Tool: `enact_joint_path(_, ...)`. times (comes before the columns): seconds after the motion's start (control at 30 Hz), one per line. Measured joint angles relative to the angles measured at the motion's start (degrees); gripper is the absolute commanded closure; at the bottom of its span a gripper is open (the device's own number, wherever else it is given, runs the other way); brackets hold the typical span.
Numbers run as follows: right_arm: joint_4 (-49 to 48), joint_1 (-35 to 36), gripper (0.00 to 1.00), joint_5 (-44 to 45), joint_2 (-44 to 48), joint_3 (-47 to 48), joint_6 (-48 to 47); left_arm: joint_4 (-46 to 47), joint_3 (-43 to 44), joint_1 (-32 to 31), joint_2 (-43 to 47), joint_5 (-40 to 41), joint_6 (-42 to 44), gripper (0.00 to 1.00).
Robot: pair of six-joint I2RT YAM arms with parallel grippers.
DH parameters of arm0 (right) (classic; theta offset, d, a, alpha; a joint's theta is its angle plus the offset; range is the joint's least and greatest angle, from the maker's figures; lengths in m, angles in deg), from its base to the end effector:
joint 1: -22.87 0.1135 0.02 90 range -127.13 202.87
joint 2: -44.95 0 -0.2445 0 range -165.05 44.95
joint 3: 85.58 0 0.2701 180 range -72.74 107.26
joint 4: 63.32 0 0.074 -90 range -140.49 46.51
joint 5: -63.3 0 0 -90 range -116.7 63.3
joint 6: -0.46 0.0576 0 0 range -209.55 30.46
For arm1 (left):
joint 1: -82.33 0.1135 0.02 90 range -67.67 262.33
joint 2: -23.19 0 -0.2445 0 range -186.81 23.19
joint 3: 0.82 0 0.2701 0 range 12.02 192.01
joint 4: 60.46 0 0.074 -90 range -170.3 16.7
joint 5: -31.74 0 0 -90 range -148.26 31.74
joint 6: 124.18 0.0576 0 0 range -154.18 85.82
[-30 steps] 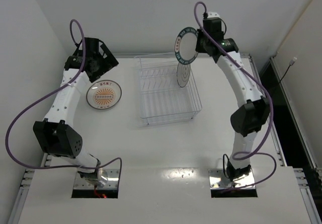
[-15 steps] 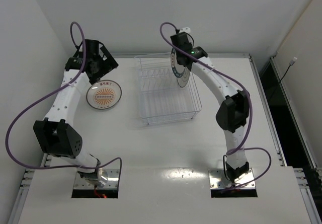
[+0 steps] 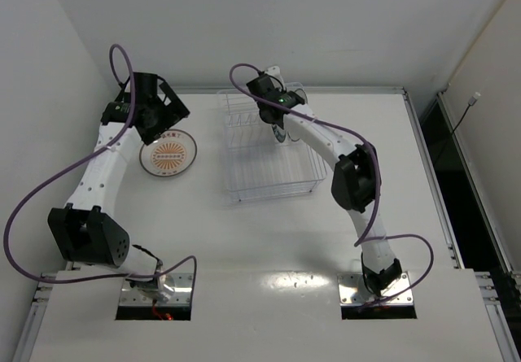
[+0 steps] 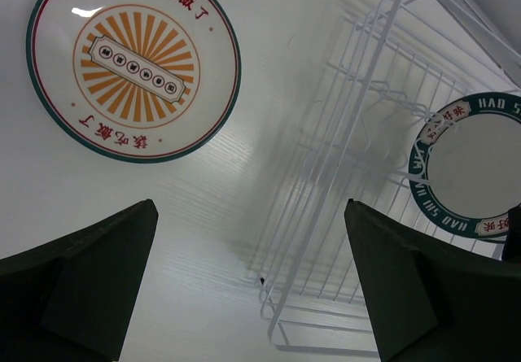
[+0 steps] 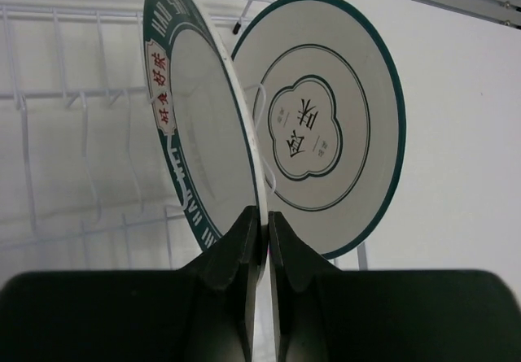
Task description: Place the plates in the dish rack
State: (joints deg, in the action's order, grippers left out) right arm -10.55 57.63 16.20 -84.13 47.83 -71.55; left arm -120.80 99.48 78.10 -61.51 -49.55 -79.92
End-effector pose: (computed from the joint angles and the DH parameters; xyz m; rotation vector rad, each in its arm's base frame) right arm 0.4500 0.2646 0.2367 0.0036 2.1776 -0.3951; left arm 0.3503 -0.0172 0.3374 -0.9037 2.1739 -0.2519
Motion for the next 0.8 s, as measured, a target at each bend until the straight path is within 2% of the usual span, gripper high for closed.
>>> enact_joint_path(0.03,-0.02,-0.11,0.8,-0.15,0.0,-0.02,0.02,0.11,-0.13,0.0,0.15,-0.02,-0.02,0.0)
enact_joint_path(0.1,0.22,-0.42,0.73,-1.64,0.0,-0.02,0.02,0.5,-1.07,0.0,0.66,0.11,-0.02,0.0)
enact_joint_path(0.27,4.2,-1.31,0.72,-4.37,0.33,0.63,1.53,-0.55,-2.86,0.0,1.25,3.1,0.0,0.0)
enact_joint_path(0.4,6.38,-2.32,0.71,-7.56,4.26,-0.26,3.08,-3.93,-2.75,0.0,0.87,8.41,-2.86,0.0)
enact_joint_path(0.5,6.84,-2.78,0.71,-10.56,11.41,-2.16,3.67,-7.5,-1.11,0.17,-1.62,11.87,-6.21,0.0)
enact_joint_path(0.6,5.11,-3.17,0.71,-13.92,21.86,-6.32,3.72,-5.99,-1.53,1.44,-3.98,12.87,-9.81,0.0)
enact_joint_path(0.7,1.95,-3.82,0.71,-19.12,33.42,-12.72,3.69,-0.68,-6.64,5.03,-3.15,11.63,-13.46,0.0)
enact_joint_path(0.8,0.35,-4.46,0.71,-23.32,40.72,-16.61,3.67,6.03,-15.58,10.03,-0.66,8.81,-17.27,0.0)
